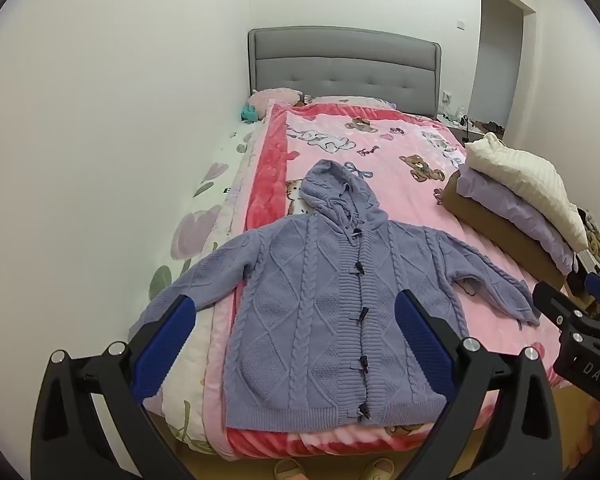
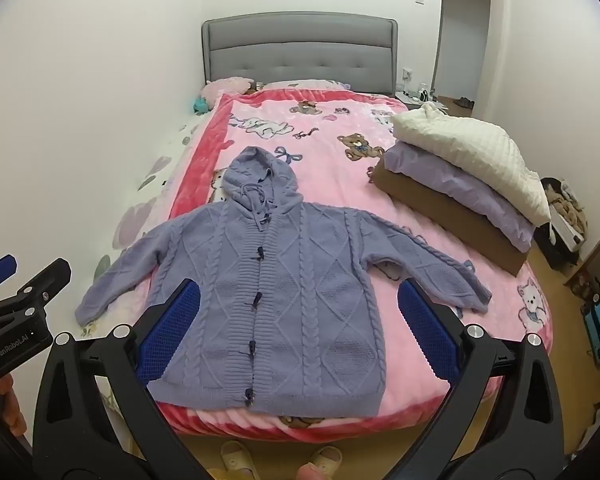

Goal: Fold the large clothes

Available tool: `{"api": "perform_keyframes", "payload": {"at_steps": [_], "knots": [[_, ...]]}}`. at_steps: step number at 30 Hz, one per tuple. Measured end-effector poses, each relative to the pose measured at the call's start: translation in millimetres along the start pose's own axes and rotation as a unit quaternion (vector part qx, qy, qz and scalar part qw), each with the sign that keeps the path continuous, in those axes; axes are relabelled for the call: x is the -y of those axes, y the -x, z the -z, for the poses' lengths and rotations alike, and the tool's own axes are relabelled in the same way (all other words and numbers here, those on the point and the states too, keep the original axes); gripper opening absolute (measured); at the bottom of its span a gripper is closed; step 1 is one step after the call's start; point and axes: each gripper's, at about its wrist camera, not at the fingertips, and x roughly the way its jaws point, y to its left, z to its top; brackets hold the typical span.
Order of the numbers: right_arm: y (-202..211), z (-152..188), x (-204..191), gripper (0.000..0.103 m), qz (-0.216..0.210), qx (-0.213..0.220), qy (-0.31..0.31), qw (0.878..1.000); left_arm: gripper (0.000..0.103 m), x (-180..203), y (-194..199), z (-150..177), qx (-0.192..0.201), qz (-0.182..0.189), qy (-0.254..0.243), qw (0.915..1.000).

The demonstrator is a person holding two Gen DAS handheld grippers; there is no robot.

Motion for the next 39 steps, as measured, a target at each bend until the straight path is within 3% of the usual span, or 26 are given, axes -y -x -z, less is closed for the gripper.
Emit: {"api": "perform_keyframes", "payload": {"at_steps": [39], "knots": [[-4.9, -6.0, 4.9, 0.095, -0.002, 0.005, -0.003, 1.0, 0.098, -3.2, 1.9, -1.4, 0.005, 0.004, 0.004, 1.0]]}}
